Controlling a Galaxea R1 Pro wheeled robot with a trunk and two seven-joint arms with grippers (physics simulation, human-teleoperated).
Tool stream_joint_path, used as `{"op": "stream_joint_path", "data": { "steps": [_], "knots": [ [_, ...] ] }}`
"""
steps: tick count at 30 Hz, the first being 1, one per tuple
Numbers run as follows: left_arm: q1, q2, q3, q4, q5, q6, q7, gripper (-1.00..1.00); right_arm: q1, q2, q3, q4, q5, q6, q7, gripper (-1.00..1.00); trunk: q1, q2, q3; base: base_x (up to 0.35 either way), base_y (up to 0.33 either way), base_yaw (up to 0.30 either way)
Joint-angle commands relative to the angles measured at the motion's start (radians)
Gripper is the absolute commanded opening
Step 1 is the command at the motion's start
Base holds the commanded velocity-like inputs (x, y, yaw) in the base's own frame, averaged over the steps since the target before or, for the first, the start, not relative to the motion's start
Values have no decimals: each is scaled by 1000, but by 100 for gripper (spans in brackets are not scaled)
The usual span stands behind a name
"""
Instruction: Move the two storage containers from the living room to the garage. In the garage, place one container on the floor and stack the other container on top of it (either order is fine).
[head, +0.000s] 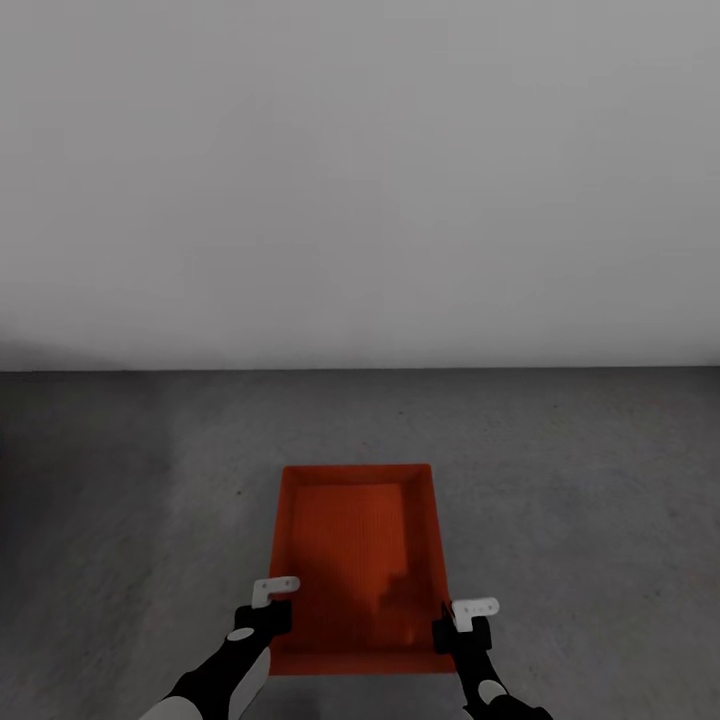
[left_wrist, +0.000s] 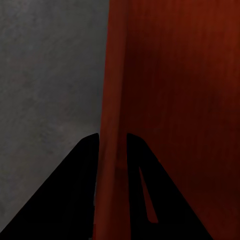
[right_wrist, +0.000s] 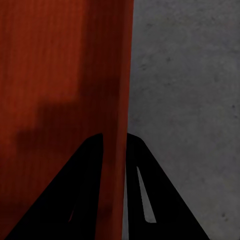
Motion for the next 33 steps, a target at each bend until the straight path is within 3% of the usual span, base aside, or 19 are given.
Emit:
{"op": "stream_joint_path", "data": {
  "steps": [1,11,33],
  "knots": [
    [0,0,-1,29,12,-1,22,-100,-1,0,-33,-16,-14,-10,-51,-100,4,-8,-4,0,0,0],
    [0,0,-1,29,13,-1,22,-100,-1,0,-33,-16,-14,-10,-52,-100,42,-78,-35,0,0,0],
    [0,0,-1,29,13,-1,22,-100,-1,0,-33,-16,-14,-10,-51,-100,42,-78,-35,0,0,0]
  ]
}}
